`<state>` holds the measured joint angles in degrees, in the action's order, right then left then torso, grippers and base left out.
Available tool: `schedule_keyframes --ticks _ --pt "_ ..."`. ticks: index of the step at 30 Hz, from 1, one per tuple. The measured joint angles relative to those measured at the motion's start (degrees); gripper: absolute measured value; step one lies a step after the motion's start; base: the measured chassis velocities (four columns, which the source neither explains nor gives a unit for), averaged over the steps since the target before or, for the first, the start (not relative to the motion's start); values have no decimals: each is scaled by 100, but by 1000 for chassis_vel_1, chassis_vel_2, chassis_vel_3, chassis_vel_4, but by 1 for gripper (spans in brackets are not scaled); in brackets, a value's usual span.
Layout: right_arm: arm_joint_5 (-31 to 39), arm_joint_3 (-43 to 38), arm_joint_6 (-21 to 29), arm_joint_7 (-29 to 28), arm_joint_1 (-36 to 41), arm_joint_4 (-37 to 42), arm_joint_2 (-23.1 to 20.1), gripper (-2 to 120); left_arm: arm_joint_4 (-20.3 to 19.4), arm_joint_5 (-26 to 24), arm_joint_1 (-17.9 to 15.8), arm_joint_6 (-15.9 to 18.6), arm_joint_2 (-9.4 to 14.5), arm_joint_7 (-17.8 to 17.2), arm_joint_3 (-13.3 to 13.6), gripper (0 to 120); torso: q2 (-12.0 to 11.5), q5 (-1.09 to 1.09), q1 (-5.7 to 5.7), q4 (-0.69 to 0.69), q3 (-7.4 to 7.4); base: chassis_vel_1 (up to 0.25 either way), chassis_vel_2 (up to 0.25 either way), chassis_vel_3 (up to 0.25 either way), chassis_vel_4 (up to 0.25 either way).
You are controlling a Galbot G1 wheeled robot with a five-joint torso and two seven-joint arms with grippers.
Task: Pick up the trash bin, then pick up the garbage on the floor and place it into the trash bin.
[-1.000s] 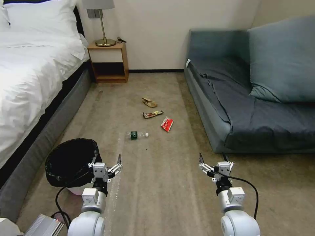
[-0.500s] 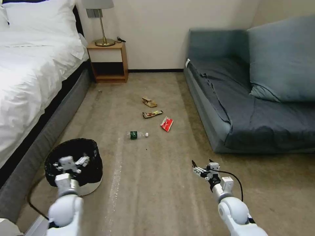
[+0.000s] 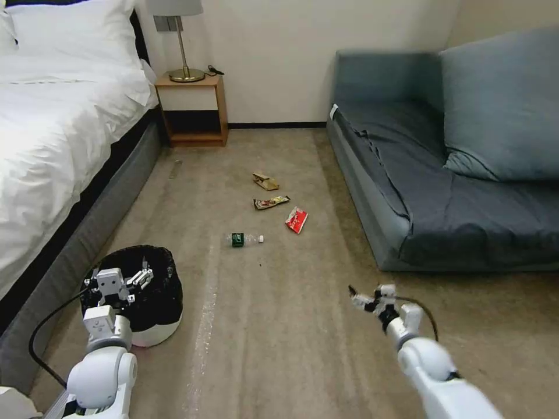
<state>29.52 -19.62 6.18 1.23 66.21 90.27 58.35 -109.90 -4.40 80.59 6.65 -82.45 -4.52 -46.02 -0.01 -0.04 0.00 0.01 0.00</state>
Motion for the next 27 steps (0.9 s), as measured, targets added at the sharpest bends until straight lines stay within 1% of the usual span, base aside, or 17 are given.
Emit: schedule_keyframes --ticks 1,2,3,4,6,7,9,10,12,13,14,16,17,19,20,23,27 --pt "0 0 0 0 0 0 0 100 0 0 0 0 0 0 0 100 0 0 0 0 0 0 0 0 0" --pt "16 -7 3 0 -55 93 -205 100 -23 6 30 -9 -2 1 -8 100 1 -1 0 3 0 0 0 0 0" --pt "30 -19 18 -5 -37 134 -284 100 -54 9 61 -14 -2 3 -15 100 2 -4 0 0 -1 0 0 0 0" --pt "82 -21 67 -3 -7 345 -392 100 -81 13 101 -7 1 8 -25 100 0 17 0 -3 1 0 0 0 0" --pt "112 -59 89 -8 -1 505 -483 100 -100 28 114 0 9 5 -45 100 1 16 0 -1 -1 0 0 0 0" --pt "185 -146 152 -30 21 881 -715 100 -77 84 132 19 17 -1 -87 100 1 -7 0 -1 0 0 0 0 0" --pt "210 -167 174 -35 30 1007 -787 100 -57 106 143 24 23 -4 -111 100 1 -5 0 0 0 0 0 0 0" --pt "227 -191 194 -41 45 1111 -829 100 -46 123 154 24 36 -9 -144 100 2 5 0 0 -1 0 0 0 0" --pt "221 -278 196 -38 215 1294 -823 100 -22 127 192 35 50 -12 -190 100 2 5 0 0 0 0 0 0 0" --pt "210 -308 194 -37 295 1328 -802 100 -9 127 208 39 68 -12 -223 100 1 1 0 -3 0 0 0 0 0" --pt "186 -315 188 -37 334 1330 -774 100 24 124 218 41 92 -12 -278 100 1 6 0 -2 0 0 0 0 0" --pt "162 -315 175 -35 356 1328 -747 100 58 112 218 41 119 -12 -327 100 1 7 0 -2 -1 0 0 0 0" --pt "146 -305 165 -34 370 1320 -722 100 103 79 217 41 152 -12 -379 100 1 2 0 -1 0 0 0 0 0" --pt "135 -292 157 -33 377 1311 -703 100 122 60 216 42 168 -12 -405 100 1 2 0 0 0 0 0 0 0" --pt "109 -268 145 -29 380 1279 -674 100 139 26 214 42 205 -12 -445 100 1 5 0 0 0 0 0 0 0" --pt "42 -204 100 -26 367 1183 -628 100 126 -33 202 82 252 -12 -454 100 1 2 0 0 0 0 0 0 0" --pt "-93 -110 2 -20 346 1023 -572 100 23 -117 162 187 327 -44 -435 100 1 5 0 -1 0 0 0 0 0"
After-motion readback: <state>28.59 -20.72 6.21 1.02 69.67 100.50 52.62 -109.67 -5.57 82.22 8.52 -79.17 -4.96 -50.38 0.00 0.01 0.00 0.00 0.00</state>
